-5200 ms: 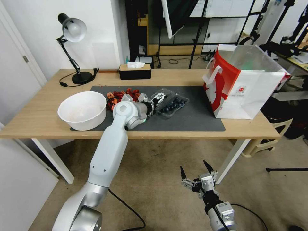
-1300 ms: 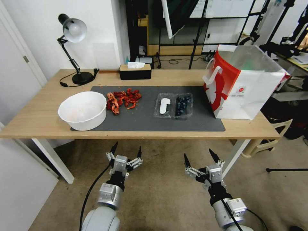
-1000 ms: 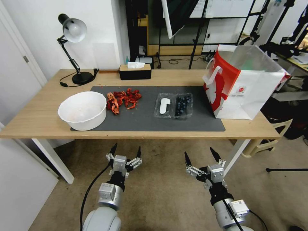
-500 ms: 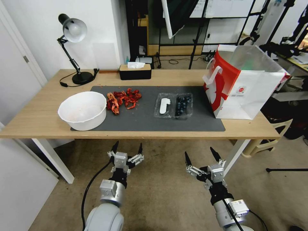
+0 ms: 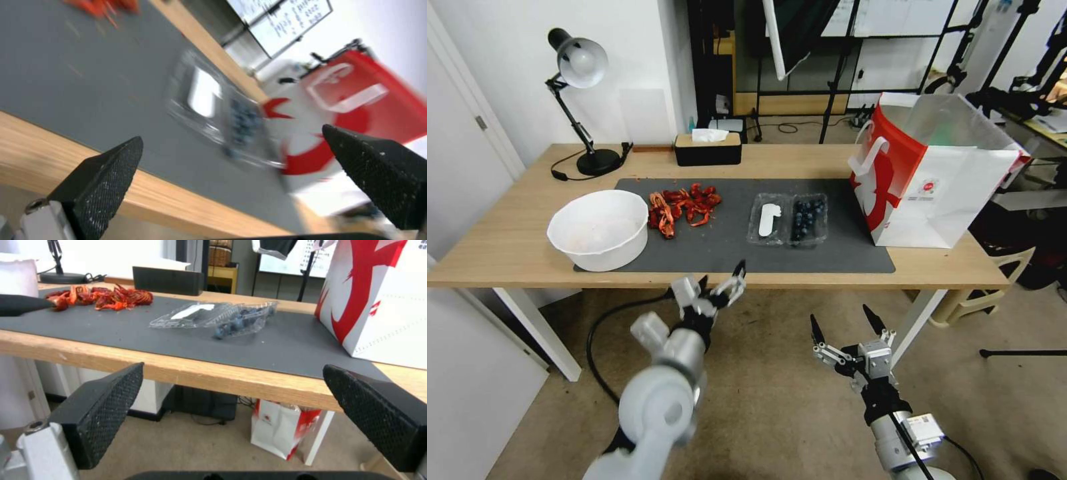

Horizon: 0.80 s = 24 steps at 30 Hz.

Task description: Close the takeout container lid, then place the container into the takeout bag.

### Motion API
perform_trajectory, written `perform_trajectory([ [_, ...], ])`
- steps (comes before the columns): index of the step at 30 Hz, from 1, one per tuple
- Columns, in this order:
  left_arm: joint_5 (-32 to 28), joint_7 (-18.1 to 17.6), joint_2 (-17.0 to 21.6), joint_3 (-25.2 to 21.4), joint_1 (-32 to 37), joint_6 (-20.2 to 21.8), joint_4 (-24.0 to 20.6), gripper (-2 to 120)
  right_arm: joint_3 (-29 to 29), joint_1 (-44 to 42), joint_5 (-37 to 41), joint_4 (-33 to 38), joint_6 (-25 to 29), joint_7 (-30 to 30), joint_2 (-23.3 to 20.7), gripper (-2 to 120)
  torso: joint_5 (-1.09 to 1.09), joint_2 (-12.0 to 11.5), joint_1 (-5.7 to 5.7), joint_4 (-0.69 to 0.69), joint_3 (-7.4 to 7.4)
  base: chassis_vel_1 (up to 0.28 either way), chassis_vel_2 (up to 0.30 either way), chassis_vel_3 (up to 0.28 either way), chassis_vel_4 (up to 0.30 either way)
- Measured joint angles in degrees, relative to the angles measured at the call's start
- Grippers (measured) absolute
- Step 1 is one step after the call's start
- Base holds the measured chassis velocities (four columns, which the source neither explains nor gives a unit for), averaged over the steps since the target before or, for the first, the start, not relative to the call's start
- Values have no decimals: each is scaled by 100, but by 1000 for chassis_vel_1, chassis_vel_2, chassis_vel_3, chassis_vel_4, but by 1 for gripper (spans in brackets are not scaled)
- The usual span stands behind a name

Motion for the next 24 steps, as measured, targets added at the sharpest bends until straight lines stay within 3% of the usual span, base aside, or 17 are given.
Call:
perform_trajectory([
  [1,0,0,0,0,0,0,0,100,0,0,0,0,0,0,0,100,0,0,0,0,0,0,0,0,0],
  [3,-941,-314,-96,39,-301,126,133,100,-4,-17,-47,33,-19,6,8,100,0,0,0,-1,0,0,0,0,0],
  [7,-1531,-649,-214,98,-712,175,389,100,11,-24,-80,68,-49,12,11,100,0,0,0,0,0,0,0,0,0],
  [24,-2140,-1265,-559,487,-2032,112,1571,100,57,-26,-87,18,-22,10,69,100,0,0,0,0,0,0,0,0,0],
])
